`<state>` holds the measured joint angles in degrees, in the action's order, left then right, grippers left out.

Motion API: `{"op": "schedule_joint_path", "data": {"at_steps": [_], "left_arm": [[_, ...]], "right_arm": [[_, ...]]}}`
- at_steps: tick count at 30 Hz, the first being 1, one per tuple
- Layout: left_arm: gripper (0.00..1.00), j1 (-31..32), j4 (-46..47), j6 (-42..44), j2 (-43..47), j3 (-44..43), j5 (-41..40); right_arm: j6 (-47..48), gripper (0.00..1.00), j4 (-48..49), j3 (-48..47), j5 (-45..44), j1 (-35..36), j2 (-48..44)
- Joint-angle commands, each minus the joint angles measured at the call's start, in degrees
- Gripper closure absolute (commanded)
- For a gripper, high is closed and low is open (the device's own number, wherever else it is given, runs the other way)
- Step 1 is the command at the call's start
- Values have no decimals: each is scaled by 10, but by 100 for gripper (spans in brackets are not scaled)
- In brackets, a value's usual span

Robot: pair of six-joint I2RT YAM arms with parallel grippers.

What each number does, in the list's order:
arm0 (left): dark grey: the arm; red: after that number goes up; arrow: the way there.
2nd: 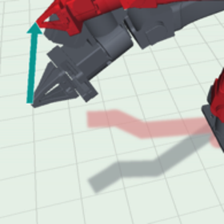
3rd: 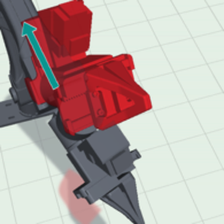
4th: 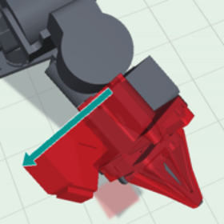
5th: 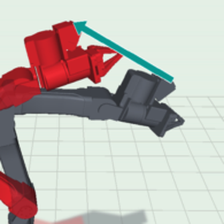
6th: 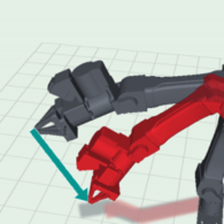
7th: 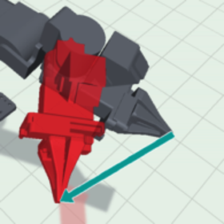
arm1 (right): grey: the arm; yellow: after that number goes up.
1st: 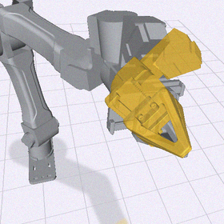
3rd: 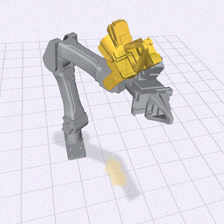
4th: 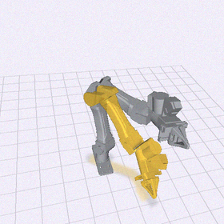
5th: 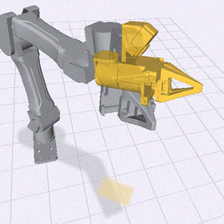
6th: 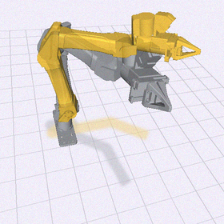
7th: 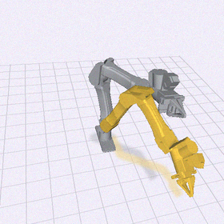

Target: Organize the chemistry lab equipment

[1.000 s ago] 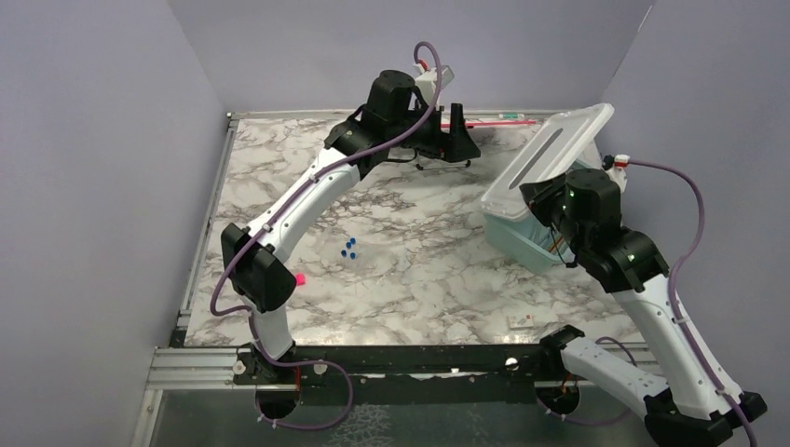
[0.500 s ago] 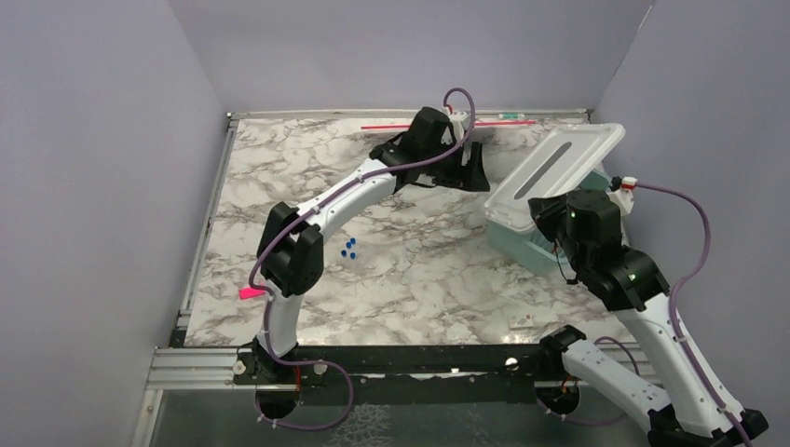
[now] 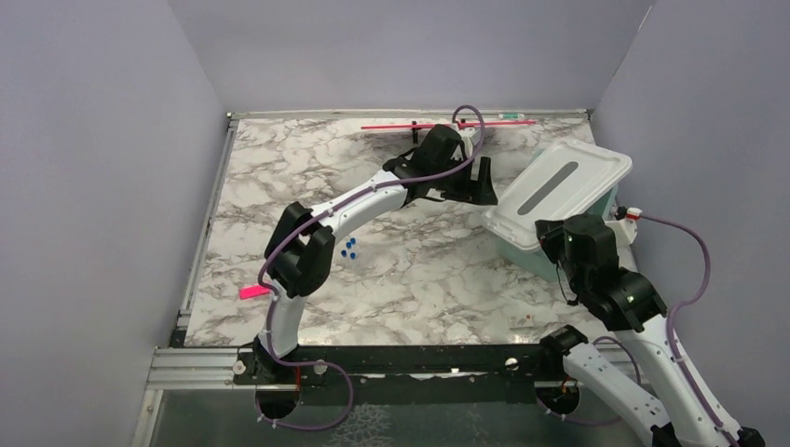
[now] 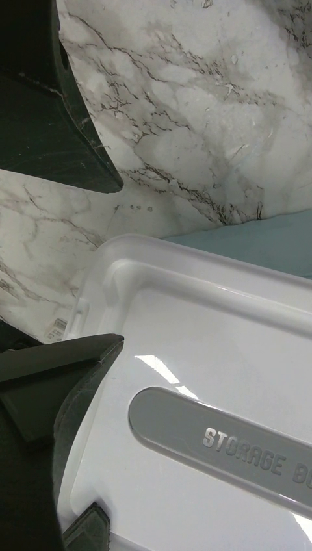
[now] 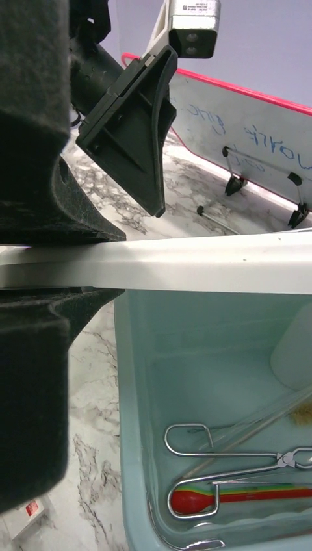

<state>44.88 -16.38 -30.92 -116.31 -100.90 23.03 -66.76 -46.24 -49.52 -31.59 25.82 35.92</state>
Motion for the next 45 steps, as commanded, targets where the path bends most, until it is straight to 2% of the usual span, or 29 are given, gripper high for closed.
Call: {"op": "schedule_joint_path", "data": {"at_steps": [1, 6, 10, 15, 19, 23, 32, 36, 40, 45], "left_arm": [[18, 6, 28, -15, -16, 11, -17], [20, 10, 28, -15, -24, 12, -23], [27, 11, 28, -13, -29, 14, -27], [35, 14, 41, -20, -38, 14, 10], [35, 20, 49, -20, -43, 12, 23], [34, 22, 47, -14, -33, 29, -8], [30, 23, 58, 9, 20, 47, -51], [29, 23, 64, 15, 42, 54, -50], [28, 28, 66, 2, 47, 59, -34], [28, 55, 87, -18, 43, 57, -22]], "right_arm": [[-17, 79, -74, 26, -64, -1, -13], [-51, 77, -95, 48, -59, -2, -15], [-83, 74, -122, 54, -65, -2, -12], [-91, 74, -127, 62, -65, -2, -12], [-88, 79, -124, 65, -67, -2, -20], [1, 87, -43, 55, -41, -2, -25], [140, 92, 54, -53, -43, -2, 33], [170, 95, 93, -108, -59, -1, 63], [159, 99, 65, -162, -116, -1, 84], [150, 99, -14, -240, -207, -2, 93]]}}
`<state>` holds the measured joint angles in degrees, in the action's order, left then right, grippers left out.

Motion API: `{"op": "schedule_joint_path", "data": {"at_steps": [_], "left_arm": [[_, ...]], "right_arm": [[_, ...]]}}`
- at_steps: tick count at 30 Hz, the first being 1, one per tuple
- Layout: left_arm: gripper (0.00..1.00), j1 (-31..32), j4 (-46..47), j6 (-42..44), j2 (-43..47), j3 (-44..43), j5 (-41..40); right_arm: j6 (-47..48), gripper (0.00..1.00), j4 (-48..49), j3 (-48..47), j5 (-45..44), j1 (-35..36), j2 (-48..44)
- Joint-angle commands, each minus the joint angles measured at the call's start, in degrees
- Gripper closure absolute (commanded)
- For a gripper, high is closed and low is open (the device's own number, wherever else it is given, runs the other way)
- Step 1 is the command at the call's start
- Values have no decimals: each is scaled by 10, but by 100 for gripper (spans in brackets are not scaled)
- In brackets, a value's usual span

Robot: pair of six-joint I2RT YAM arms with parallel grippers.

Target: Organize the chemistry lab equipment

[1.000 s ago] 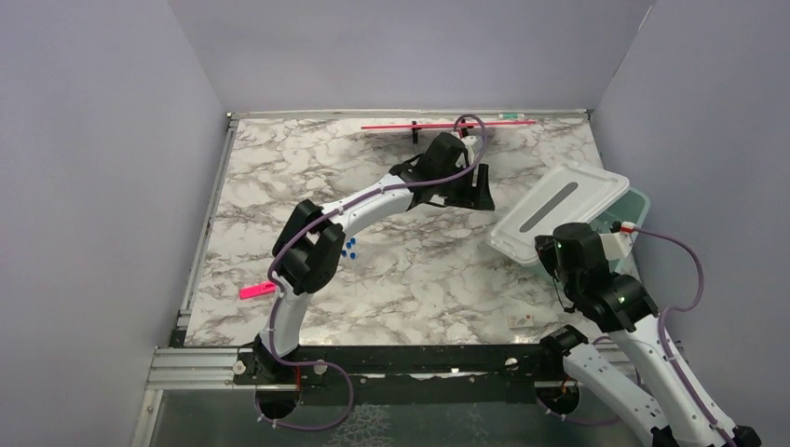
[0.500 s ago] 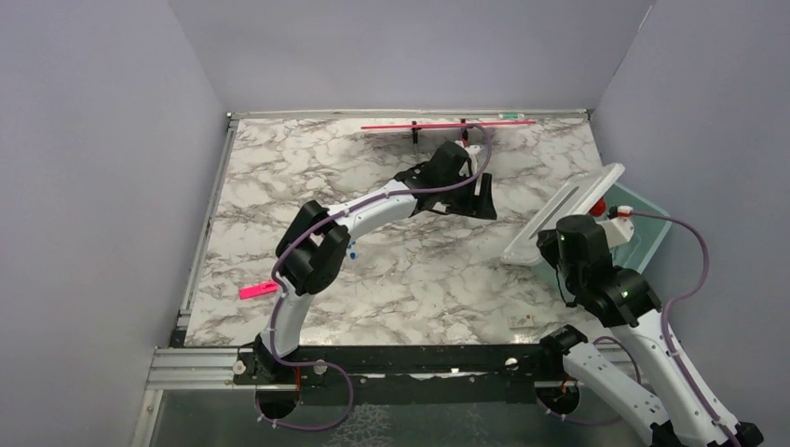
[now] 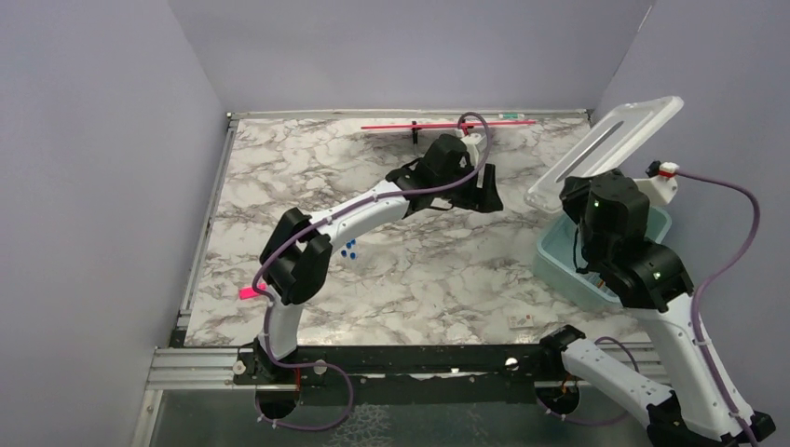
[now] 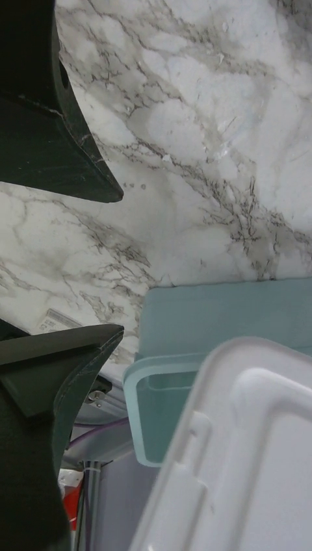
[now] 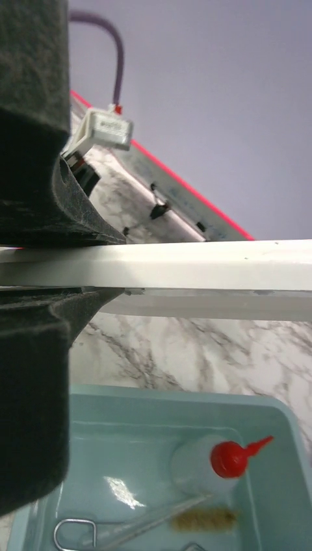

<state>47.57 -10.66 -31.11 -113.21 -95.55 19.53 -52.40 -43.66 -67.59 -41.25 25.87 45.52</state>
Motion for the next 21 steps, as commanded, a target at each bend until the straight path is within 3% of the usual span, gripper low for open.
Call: {"op": "schedule_joint_path", "data": {"at_steps": [1, 8, 13, 21], "left_arm": [[28, 35, 34, -20, 7, -3, 15], [23, 79, 42, -38, -55, -86, 44], [21, 108, 8, -23, -117, -165, 38], [26, 129, -85, 56, -183, -261, -73]], "right_arm": [[12, 99, -51, -74, -126, -2, -2], [73, 99, -78, -144, -205, -1, -6], [91, 99, -80, -154, -212, -2, -21], [80, 99, -92, -149, -192, -1, -33]]}}
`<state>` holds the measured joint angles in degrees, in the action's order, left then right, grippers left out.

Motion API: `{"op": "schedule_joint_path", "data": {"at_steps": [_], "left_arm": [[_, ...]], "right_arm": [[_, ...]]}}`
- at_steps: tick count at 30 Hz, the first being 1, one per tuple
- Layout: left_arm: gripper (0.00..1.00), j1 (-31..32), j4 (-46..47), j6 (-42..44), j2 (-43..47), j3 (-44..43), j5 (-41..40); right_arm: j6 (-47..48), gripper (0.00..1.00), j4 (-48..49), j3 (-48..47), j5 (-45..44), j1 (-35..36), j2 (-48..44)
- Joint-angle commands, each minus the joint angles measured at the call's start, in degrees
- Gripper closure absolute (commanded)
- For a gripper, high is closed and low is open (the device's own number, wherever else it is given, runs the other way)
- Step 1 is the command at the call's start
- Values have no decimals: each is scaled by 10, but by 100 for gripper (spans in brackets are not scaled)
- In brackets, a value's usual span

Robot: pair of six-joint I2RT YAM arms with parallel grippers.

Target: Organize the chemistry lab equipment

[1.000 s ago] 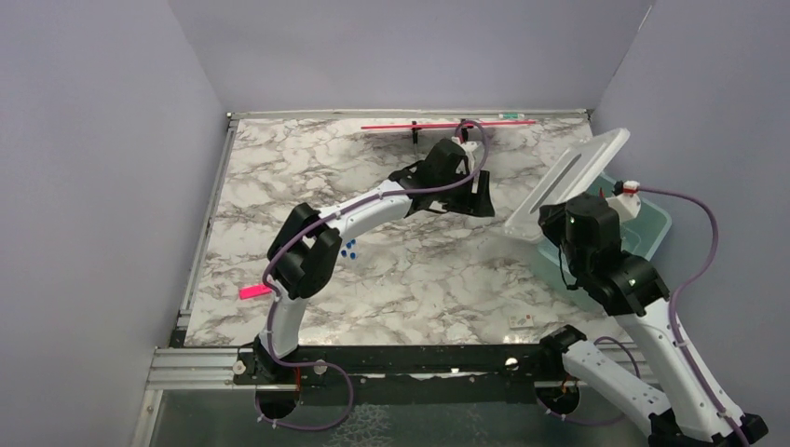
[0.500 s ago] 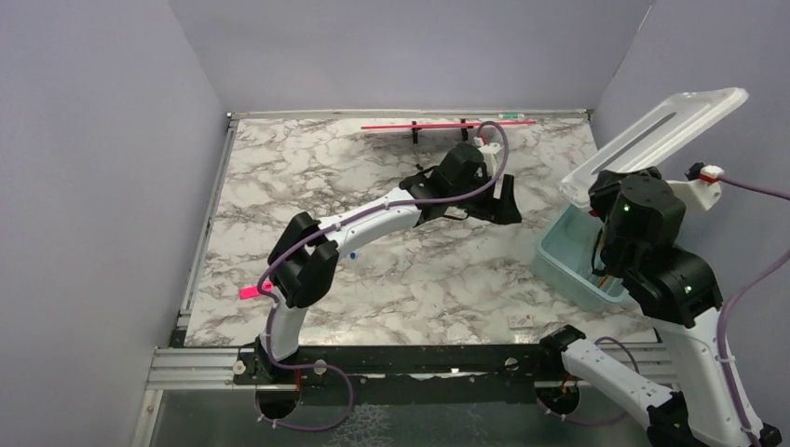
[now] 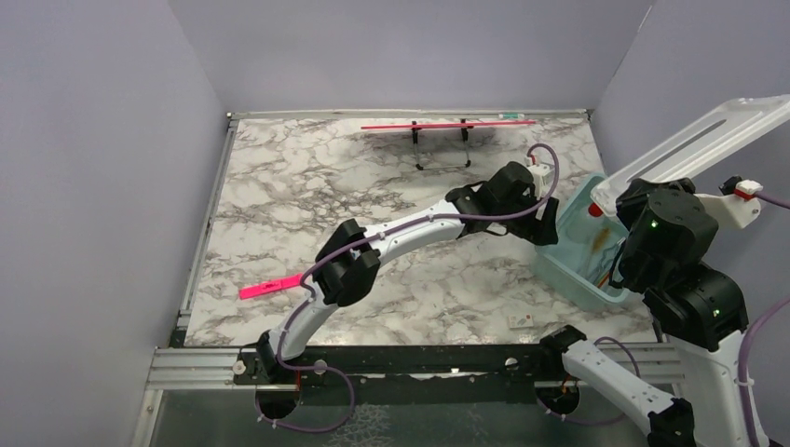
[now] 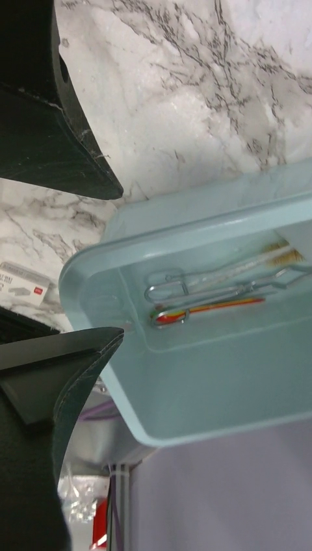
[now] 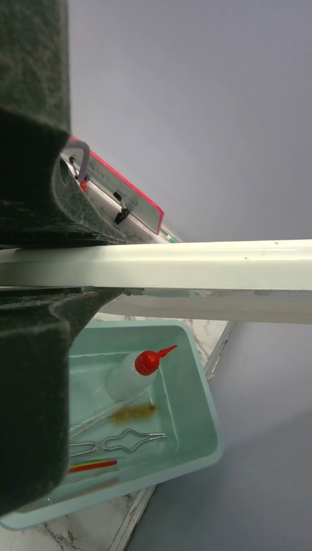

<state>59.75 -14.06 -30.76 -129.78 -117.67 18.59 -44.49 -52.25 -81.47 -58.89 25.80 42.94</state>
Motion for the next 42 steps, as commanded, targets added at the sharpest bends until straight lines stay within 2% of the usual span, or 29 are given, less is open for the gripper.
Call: {"op": "schedule_joint_path", "data": {"at_steps": [1, 4, 7, 11, 26, 34, 42], "left_arm": [[27, 8, -53, 57, -20, -40, -64], [31, 14, -57, 63, -29, -42, -63], [42, 18, -68, 70, -42, -53, -74], [52, 18, -103, 90, -54, -82, -104], [88, 18, -148, 151, -2, -84, -148], [100, 16, -166, 185, 48, -42, -205], [100, -5, -171, 184, 122, 60, -247]], "right_arm": [[1, 99, -6, -10, -15, -1, -7], [1, 99, -5, -8, -14, -1, -7], [1, 99, -2, -5, -12, -1, -3], [2, 99, 2, 2, -6, -1, -3], [0, 99, 16, 19, 2, -1, -8], [-8, 99, 19, 26, 18, -1, -12], [-21, 99, 45, 59, 88, -1, -15]]}}
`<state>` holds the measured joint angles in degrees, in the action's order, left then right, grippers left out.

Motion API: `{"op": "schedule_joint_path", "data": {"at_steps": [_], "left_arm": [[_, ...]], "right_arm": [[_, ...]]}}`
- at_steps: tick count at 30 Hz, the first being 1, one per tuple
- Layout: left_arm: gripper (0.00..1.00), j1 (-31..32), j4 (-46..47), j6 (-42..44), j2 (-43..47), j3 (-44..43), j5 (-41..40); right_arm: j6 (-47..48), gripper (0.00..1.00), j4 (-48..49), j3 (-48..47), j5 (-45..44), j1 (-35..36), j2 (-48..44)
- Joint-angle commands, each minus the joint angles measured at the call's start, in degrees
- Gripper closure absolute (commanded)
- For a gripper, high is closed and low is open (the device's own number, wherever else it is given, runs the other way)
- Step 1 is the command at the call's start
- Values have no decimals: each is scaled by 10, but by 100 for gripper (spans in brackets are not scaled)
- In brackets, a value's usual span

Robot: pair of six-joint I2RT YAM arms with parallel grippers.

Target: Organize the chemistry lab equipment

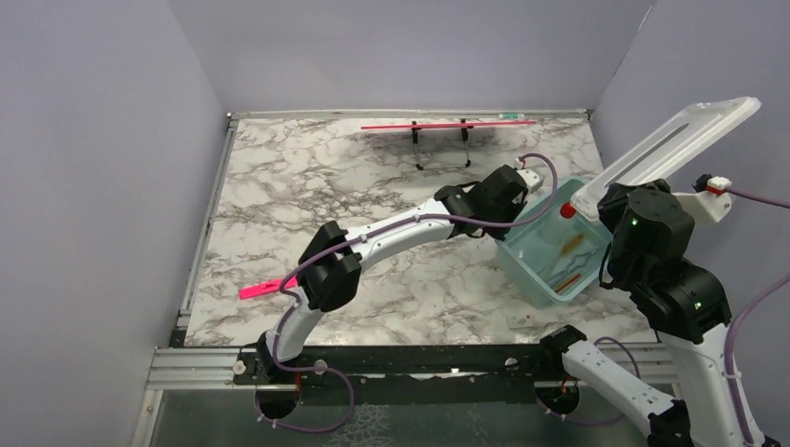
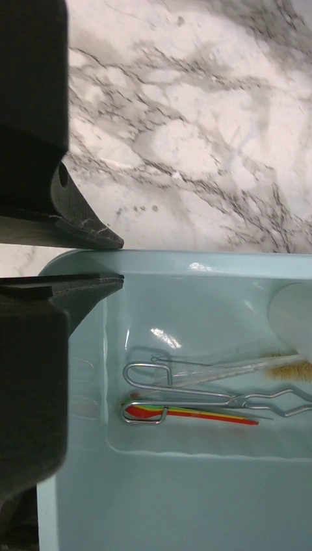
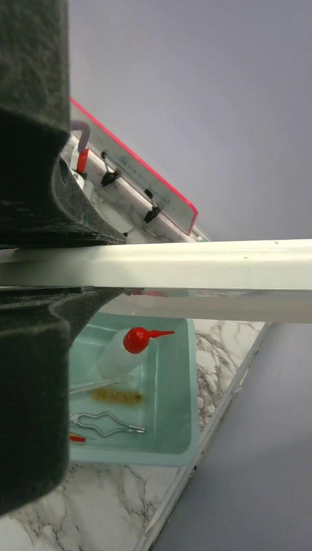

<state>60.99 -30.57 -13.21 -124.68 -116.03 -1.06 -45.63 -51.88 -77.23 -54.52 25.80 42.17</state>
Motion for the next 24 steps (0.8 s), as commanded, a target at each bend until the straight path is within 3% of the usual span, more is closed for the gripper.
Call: {"op": "schedule_joint_path", "data": {"at_steps": [1, 7, 14, 24], "left_arm": [[100, -21, -6, 7, 84, 60, -59], [100, -47, -2, -8, 159, 158, -80], [100, -82, 4, -40, 255, 266, -93], [94, -107, 21, -66, 336, 358, -19]], "right_arm": [[-9, 99, 51, 21, 56, -1, -9], [4, 99, 116, 54, 151, -1, -17], [-51, 99, 169, 103, 256, -1, -16], [-171, 99, 283, 210, 388, -1, -20]]}}
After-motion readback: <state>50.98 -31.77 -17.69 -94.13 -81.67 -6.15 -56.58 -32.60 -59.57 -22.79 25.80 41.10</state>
